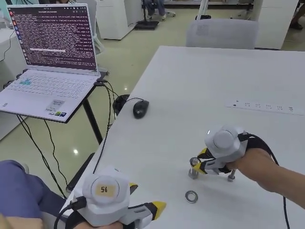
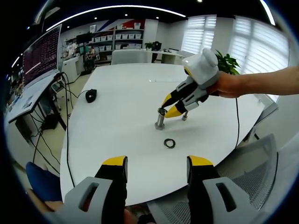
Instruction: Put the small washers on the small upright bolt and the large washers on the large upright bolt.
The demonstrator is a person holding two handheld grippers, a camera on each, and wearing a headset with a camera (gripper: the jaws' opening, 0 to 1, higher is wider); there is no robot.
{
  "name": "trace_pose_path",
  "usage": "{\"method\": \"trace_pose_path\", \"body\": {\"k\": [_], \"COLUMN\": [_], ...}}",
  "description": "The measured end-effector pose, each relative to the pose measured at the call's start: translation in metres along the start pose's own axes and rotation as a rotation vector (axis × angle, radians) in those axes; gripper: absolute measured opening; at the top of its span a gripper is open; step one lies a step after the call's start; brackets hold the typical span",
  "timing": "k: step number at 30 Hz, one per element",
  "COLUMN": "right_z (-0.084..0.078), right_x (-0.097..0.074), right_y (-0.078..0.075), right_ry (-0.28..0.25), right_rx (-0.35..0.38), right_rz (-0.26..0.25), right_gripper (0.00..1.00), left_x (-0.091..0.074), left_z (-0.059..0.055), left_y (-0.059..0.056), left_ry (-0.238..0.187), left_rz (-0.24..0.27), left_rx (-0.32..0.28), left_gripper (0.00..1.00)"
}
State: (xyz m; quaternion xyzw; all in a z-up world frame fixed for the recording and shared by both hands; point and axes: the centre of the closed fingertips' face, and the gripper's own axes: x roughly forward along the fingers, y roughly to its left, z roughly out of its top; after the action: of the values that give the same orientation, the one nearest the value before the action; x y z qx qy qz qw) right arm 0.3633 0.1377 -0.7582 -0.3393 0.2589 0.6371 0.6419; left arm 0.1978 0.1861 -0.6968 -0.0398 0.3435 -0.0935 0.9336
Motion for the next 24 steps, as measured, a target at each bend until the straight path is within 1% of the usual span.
{"method": "trace_pose_path", "body": {"k": [7,11,20,24], "right_z": [0.000,-0.003,-0.016,-0.022], "right_x": [0.005,0.009,0.023,0.030], "right_y": [0.000,0.002,0.003,0.002], "right_ry": [0.012,0.030,0.076,0.095], "right_rx": [0.002,-0.001,0.012,0.031], "right_rz": [0.006,0.012,0.023,0.023], "right_gripper": [0.24,0.24,0.24,0.24], "left_x": [-0.001,-0.001,-0.002,-0.003], "left_z": [-0.001,-0.001,-0.003,-0.004], "left_y": [0.002,0.003,0.004,0.006], "left_ry": [0.000,-0.001,0.002,0.005], "left_rz": [0.002,0.004,0.005,0.006], "left_rx": [-0.005,-0.008,-0.011,-0.012], "left_gripper": [0.50,0.50,0.50,0.50]}}
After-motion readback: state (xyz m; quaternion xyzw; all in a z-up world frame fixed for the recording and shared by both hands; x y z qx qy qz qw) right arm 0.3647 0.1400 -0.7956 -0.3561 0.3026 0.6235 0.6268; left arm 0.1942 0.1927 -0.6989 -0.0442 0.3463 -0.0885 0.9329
